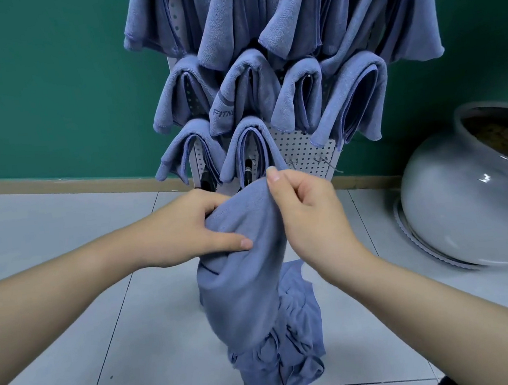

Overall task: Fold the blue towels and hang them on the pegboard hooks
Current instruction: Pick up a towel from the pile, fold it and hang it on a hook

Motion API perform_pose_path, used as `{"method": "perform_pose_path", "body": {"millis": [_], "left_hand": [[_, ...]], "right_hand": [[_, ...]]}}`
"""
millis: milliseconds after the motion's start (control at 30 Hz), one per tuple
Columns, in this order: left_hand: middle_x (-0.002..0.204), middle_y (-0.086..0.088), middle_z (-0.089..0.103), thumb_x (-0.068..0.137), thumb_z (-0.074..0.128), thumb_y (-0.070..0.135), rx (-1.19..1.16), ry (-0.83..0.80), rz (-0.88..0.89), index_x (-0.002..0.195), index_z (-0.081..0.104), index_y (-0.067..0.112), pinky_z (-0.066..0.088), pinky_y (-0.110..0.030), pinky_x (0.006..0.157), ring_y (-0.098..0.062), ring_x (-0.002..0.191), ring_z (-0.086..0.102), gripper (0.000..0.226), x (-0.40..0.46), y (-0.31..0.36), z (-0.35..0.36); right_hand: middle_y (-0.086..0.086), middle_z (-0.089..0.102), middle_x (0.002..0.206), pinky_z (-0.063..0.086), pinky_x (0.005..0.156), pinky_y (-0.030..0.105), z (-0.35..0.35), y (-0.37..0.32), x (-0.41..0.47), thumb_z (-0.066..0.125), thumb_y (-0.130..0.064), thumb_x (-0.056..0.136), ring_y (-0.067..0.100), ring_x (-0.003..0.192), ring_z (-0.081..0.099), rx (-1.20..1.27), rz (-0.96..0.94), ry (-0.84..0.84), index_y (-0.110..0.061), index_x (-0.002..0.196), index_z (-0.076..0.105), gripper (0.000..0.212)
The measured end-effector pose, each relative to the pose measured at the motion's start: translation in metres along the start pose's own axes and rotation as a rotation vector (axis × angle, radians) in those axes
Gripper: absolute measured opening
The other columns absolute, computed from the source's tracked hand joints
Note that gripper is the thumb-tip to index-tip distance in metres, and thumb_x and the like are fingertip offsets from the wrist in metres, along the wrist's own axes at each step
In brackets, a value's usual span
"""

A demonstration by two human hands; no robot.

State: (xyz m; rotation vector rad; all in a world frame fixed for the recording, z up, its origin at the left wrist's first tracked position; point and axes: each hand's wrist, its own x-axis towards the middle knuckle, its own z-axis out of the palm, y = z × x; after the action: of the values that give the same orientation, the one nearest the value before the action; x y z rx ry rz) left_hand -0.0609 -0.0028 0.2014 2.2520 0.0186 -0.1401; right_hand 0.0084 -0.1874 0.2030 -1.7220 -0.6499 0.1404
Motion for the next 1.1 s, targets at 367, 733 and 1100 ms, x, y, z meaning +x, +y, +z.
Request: {"method": "perform_pose_path", "body": {"millis": [367, 733, 1100], "left_hand": [[0.081, -0.001, 0.070, 0.083, 0.086, 0.029, -0.123, 0.278, 0.149, 0.090, 0.072, 0.016, 0.051, -0.027, 0.068, -0.006, 0.073, 0.060, 0.020, -0.005, 0.013, -0.001], [0.088, -0.005, 0.073, 0.090, 0.078, 0.016, -0.223, 0.565, 0.311, 0.097, 0.068, 0.021, 0.054, -0.043, 0.072, -0.026, 0.074, 0.063, 0.014, -0.012, 0.021, -0.012], [0.089, 0.025, 0.069, 0.095, 0.072, 0.014, -0.015, 0.300, 0.366, 0.103, 0.077, 0.028, 0.047, -0.012, 0.076, 0.003, 0.084, 0.063, 0.017, -0.020, 0.034, -0.016]], "right_hand": [[-0.015, 0.032, 0.063, 0.030, 0.061, 0.019, -0.016, 0.003, 0.014, 0.042, -0.021, 0.112, 0.003, 0.061, 0.032, -0.072, -0.181, 0.231, -0.022, 0.070, 0.032, 0.043], [0.005, 0.080, 0.095, 0.060, 0.086, 0.039, -0.045, -0.016, 0.024, 0.071, -0.053, 0.078, 0.010, 0.084, 0.071, 0.020, 0.036, -0.019, -0.012, 0.095, 0.078, 0.045], [-0.011, 0.073, 0.072, 0.054, 0.068, 0.021, -0.056, -0.024, 0.025, 0.070, -0.043, 0.080, 0.003, 0.070, 0.065, 0.100, -0.068, 0.016, -0.022, 0.077, 0.076, 0.022]]}}
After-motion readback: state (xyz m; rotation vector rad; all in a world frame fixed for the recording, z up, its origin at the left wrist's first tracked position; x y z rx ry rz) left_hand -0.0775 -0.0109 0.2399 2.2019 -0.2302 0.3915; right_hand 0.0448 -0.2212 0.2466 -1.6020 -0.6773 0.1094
